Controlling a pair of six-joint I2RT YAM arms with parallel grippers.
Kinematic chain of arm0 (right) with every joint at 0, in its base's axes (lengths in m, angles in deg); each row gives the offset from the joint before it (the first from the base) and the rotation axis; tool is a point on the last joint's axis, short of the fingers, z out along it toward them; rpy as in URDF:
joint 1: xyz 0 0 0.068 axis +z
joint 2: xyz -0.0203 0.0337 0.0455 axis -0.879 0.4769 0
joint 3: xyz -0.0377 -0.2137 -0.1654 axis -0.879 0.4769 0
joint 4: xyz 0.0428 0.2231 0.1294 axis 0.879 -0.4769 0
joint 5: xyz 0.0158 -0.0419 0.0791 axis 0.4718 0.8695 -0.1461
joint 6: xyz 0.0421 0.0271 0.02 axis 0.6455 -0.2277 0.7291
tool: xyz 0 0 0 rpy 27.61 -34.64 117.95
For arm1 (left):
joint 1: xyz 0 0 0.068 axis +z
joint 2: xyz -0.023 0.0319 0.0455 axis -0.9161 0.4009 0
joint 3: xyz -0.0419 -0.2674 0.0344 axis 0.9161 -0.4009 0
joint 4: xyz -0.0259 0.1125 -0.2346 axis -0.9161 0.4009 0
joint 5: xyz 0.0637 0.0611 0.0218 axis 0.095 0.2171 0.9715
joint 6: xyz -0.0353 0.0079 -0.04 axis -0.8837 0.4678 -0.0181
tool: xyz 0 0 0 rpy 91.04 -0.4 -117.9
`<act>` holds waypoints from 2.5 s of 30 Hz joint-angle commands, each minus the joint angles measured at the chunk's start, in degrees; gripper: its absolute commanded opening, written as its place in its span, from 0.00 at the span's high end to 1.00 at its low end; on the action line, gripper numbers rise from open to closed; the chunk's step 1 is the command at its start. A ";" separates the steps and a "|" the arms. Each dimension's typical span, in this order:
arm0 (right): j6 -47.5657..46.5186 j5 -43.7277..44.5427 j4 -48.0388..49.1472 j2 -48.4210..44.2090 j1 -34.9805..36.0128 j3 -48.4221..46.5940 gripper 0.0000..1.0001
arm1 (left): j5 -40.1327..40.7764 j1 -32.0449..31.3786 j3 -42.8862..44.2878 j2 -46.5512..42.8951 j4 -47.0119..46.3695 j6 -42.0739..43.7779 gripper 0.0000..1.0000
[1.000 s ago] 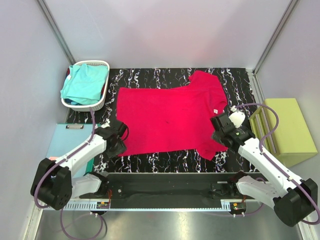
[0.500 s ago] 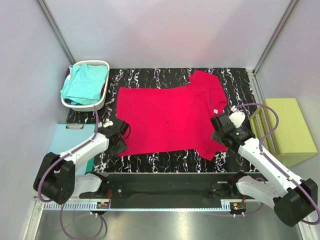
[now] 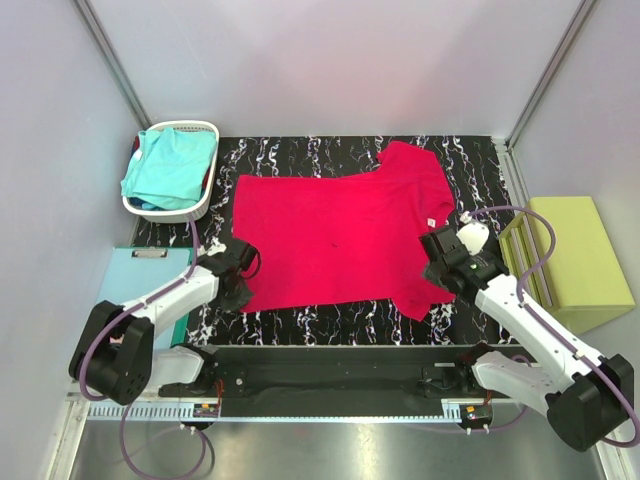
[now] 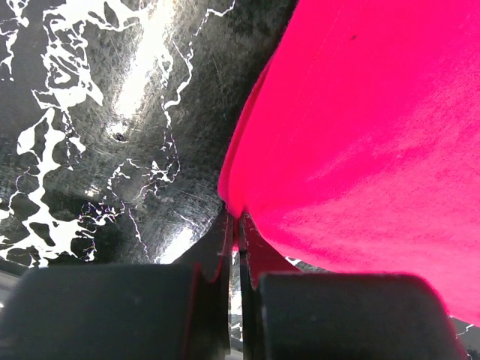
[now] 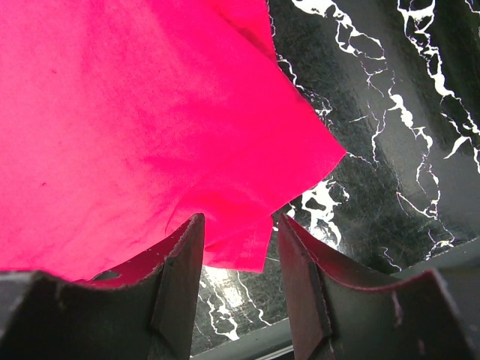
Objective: Fold and stack the t-shirts
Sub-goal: Grap the side of the flattened tshirt closest away from the robot with both arms
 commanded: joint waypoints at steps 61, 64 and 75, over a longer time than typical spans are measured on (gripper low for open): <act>17.63 -6.50 4.23 16.40 0.21 7.50 0.48 | 0.25 2.89 3.49 -5.19 8.55 2.07 1.00; 17.36 -5.79 3.18 15.01 0.21 6.36 0.48 | 0.07 2.89 3.49 -5.19 8.47 2.16 1.00; 17.01 -3.95 -0.60 10.52 0.30 3.63 0.48 | -0.28 2.89 3.40 -4.66 7.77 2.60 1.00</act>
